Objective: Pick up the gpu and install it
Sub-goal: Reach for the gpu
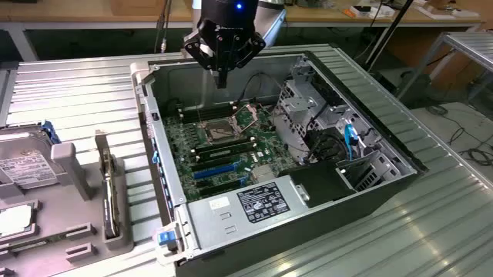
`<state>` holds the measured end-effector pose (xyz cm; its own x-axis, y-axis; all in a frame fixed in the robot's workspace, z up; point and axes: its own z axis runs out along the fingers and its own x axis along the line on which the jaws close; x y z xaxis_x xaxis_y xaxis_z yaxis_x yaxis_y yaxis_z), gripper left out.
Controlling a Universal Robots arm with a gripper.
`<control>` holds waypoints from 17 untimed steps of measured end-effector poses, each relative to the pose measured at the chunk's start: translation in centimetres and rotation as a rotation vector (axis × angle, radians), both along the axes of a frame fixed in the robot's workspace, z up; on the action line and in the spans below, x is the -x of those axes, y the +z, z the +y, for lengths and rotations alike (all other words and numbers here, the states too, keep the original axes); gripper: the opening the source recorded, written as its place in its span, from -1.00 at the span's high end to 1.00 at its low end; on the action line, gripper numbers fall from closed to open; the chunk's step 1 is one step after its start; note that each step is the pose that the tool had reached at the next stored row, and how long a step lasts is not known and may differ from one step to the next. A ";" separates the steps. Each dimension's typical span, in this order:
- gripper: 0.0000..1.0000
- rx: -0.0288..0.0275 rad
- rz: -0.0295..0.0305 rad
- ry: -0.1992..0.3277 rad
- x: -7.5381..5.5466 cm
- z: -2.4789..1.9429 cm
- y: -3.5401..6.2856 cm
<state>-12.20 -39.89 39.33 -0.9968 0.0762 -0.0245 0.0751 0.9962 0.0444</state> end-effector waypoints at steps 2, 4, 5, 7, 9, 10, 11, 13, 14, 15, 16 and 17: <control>0.79 0.0000 0.0000 0.000 0.0 0.00 0.00; 0.79 0.0000 0.0000 0.000 0.0 0.00 0.00; 0.79 0.0001 0.0000 0.000 0.0 0.00 0.00; 0.79 0.0000 0.0000 0.000 0.0 0.00 0.00; 0.79 0.0000 0.0000 0.000 0.0 0.00 0.00; 0.79 0.0000 0.0000 0.000 0.0 0.00 0.00; 0.79 0.0002 0.0001 0.000 0.0 0.00 0.01; 0.79 -0.0001 0.0000 0.000 0.1 -0.02 0.00; 0.79 0.0000 0.0000 0.000 0.2 -0.04 0.00; 0.79 0.0000 0.0000 0.000 0.3 -0.06 0.00; 0.79 0.0000 0.0000 0.000 0.5 -0.07 0.00; 0.79 0.0001 0.0001 0.000 0.6 -0.08 0.01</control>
